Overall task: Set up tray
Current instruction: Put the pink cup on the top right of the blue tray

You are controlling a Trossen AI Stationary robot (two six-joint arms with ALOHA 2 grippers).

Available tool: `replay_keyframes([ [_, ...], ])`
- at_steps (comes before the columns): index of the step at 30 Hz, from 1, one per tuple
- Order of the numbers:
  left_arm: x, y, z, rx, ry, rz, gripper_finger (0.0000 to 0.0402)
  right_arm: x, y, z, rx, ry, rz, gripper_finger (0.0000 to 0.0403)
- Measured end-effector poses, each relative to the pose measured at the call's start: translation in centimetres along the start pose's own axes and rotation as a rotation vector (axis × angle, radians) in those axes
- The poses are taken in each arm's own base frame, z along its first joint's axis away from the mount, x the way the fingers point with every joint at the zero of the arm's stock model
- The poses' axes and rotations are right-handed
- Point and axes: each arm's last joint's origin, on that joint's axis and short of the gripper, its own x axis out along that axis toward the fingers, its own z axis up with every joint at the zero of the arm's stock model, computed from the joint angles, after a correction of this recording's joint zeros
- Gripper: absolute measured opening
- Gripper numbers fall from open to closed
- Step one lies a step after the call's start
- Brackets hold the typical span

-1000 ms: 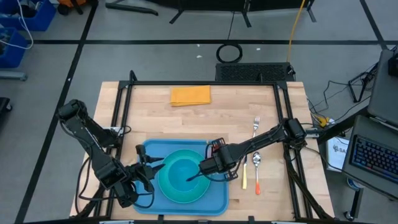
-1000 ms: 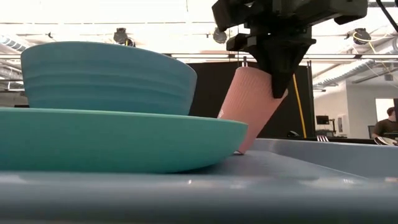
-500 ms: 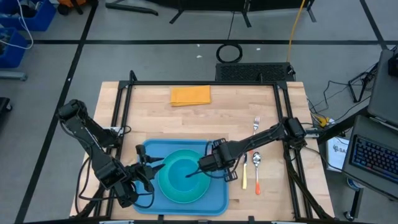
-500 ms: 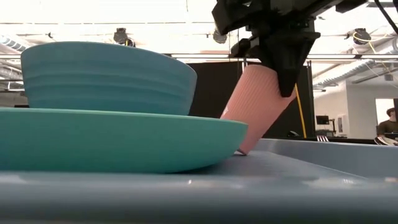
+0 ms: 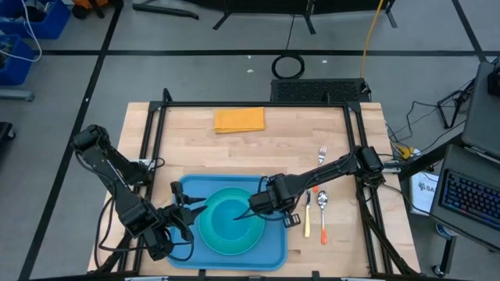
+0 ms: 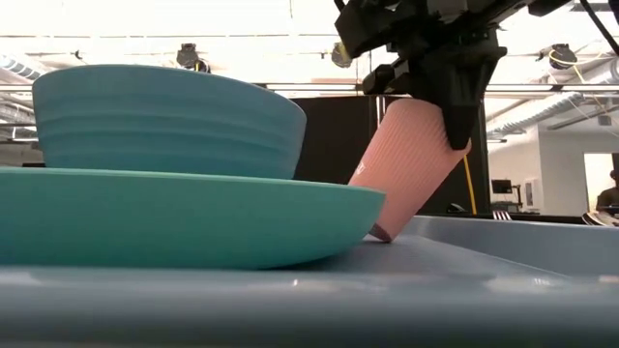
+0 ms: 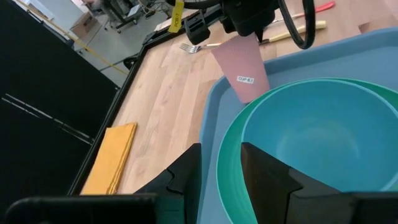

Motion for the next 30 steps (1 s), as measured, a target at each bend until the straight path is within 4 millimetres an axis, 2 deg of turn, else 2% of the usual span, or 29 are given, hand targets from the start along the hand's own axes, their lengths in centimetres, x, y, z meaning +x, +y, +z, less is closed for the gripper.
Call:
replay_keyframes([
  [15,0.0,0.0,0.0,0.0,0.0,0.0,0.0118,0.1,-0.1,0.0,-0.025,0.001,-0.057,0.0093],
  [24,0.0,0.0,0.0,0.0,0.0,0.0,0.0118,-0.2,0.9,0.0,-0.098,-0.004,-0.157,0.01],
  [30,0.0,0.0,0.0,0.0,0.0,0.0,0.0118,-1.6,1.6,0.5,-0.148,-0.07,-0.191,0.01],
])
